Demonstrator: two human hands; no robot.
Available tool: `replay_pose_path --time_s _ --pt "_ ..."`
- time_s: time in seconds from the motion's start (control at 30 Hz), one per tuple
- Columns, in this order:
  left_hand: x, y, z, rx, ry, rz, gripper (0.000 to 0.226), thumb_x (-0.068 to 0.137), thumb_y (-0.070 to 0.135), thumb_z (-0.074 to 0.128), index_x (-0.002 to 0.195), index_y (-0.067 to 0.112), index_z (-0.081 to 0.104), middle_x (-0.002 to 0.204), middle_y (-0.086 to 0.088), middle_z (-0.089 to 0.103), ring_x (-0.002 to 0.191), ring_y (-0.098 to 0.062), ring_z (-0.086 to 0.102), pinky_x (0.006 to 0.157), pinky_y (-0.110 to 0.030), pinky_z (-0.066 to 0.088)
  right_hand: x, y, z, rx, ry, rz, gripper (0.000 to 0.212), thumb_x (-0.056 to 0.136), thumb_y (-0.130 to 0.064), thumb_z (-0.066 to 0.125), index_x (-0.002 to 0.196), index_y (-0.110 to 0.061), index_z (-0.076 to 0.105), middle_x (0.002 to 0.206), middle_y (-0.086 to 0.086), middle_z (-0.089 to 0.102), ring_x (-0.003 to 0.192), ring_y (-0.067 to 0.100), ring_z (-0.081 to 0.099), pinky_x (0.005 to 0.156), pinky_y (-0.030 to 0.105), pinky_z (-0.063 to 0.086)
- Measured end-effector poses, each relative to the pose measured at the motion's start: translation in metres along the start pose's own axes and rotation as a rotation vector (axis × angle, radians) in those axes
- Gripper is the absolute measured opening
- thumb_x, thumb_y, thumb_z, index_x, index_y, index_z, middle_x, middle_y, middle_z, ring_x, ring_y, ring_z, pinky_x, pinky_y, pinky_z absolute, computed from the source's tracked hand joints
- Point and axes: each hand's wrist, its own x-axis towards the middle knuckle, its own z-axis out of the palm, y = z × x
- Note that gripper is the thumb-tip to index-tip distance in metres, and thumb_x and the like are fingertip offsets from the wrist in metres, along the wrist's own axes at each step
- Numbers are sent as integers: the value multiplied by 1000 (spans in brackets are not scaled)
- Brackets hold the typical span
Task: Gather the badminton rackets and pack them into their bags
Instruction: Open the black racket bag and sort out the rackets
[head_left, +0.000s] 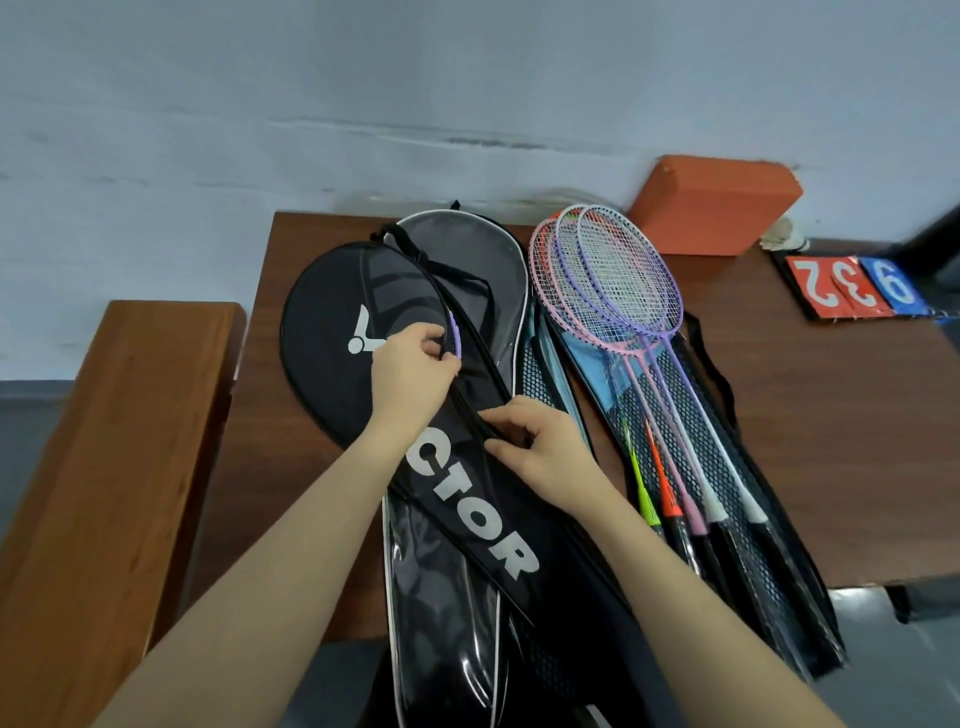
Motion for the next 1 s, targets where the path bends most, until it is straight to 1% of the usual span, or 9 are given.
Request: replay_pose_path --time_s 0.13,0.23,0.33,0.47,0.53,0.73,0.8,0.87,1.0 --pt "-12 -2 -6 -159 42 -56 32 75 6 64 105 17 66 75 17 60 68 9 59 75 -7 46 1 2 -2 111 -25 56 26 78 -11 73 102 -16 68 80 -5 57 69 5 50 68 14 41" --pt "-26 3 -10 -253 65 -45 29 76 7 65 101 22 66 80 15 62 70 9 61 75 -10 47 14 1 -3 151 -1 80 23 79 -17 73 102 -20 68 84 -4 61 73 9 54 73 23 46" --pt "-38 6 -16 -342 66 -52 29 78 5 67 102 22 65 82 11 63 73 7 61 72 -7 47 31 -1 2 172 152 77 18 84 -18 67 103 -18 67 91 -1 65 79 7 57 78 24 46" --pt "-48 6 -25 -434 64 -49 32 77 -1 68 102 18 65 80 3 64 70 2 62 68 -8 47 59 -13 2 88 384 58 24 87 -17 62 111 -13 63 99 3 62 83 4 55 77 9 40" --pt "-51 7 -28 -468 55 -49 34 77 -4 67 102 19 65 79 0 63 67 1 60 65 -7 47 79 -24 -4 83 440 -5 25 87 -15 62 112 -11 62 100 6 61 83 7 55 80 14 42" --pt "-40 5 -37 -504 4 -19 39 76 -5 68 102 23 64 77 1 62 68 -3 62 72 -15 51 133 -52 -12 -23 279 93 32 87 -26 59 115 -12 62 108 6 68 98 18 62 92 35 46" --pt "-35 3 -39 -513 -2 -24 40 75 -4 69 104 24 63 79 0 63 68 -4 63 71 -15 51 137 -51 -9 -30 290 115 23 84 -22 60 103 -12 69 99 5 71 94 19 64 91 39 48" --pt "-32 1 -40 -516 -39 -25 44 75 -1 71 110 23 60 82 -3 64 69 -5 63 70 -13 50 134 -53 -7 33 301 83 13 83 -15 62 90 -10 72 87 3 72 85 16 66 86 37 50" --pt "-20 4 -44 -399 -36 49 37 81 13 68 116 21 57 81 3 62 72 -5 60 71 -16 50 127 -65 -6 80 312 -5 11 86 -12 61 90 -9 71 84 1 70 82 12 65 81 28 51"
